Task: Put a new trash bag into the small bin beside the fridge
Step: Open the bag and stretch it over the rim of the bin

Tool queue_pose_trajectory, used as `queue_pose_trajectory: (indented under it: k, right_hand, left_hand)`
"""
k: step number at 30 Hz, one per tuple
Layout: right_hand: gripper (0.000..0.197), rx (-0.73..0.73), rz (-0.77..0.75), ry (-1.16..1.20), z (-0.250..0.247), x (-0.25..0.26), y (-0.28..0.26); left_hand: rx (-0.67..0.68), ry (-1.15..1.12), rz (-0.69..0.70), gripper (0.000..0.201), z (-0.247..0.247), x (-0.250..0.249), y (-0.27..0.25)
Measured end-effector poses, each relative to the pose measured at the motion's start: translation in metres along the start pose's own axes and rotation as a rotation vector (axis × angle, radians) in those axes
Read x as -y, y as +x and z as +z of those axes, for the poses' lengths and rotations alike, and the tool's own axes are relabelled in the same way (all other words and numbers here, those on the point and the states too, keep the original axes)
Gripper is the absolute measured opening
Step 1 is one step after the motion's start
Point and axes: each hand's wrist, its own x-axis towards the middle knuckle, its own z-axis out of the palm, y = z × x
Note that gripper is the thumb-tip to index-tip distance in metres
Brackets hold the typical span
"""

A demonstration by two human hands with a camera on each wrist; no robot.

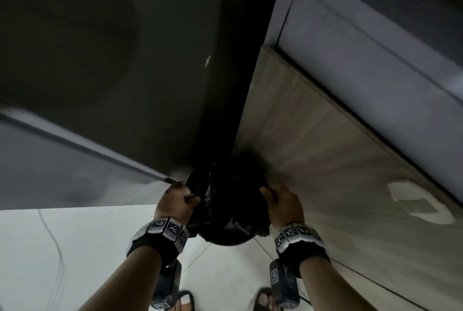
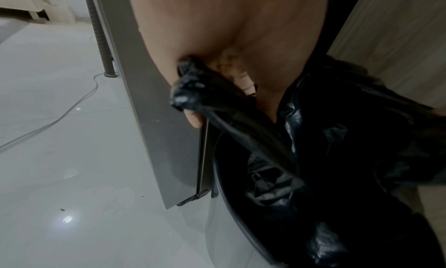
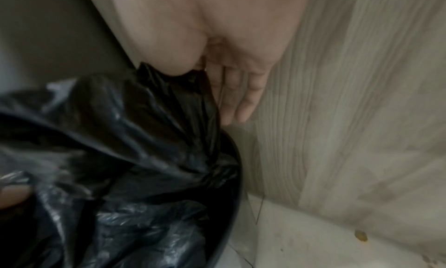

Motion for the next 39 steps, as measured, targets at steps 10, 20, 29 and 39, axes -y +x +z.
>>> queue_pose_trajectory:
  k: [10, 20, 29, 39]
  right_hand:
    - [0.023, 0.039, 0.058, 0.109, 0.014, -0.032, 0.012]
    - [0.018, 0.310, 0.135, -0.122, 0.030, -0.070, -0.008]
    - [0.024, 0.190, 0.120, -0.211, 0.077, -0.069, 0.054]
    - [0.031, 0.198, 0.054, -0.517, 0.064, -0.056, 0.087]
  left_hand:
    - [0.082, -0.157, -0.155, 0.017, 0.017, 0.036, 0.002]
    - [0.244, 0.257, -0.310, 0.012, 0.024, 0.066, -0.009]
    - [0.083, -0.273, -0.136, 0.019, 0.049, 0.103, 0.041]
    - [0.049, 0.012, -0.184, 0.026, 0.049, 0.096, 0.049]
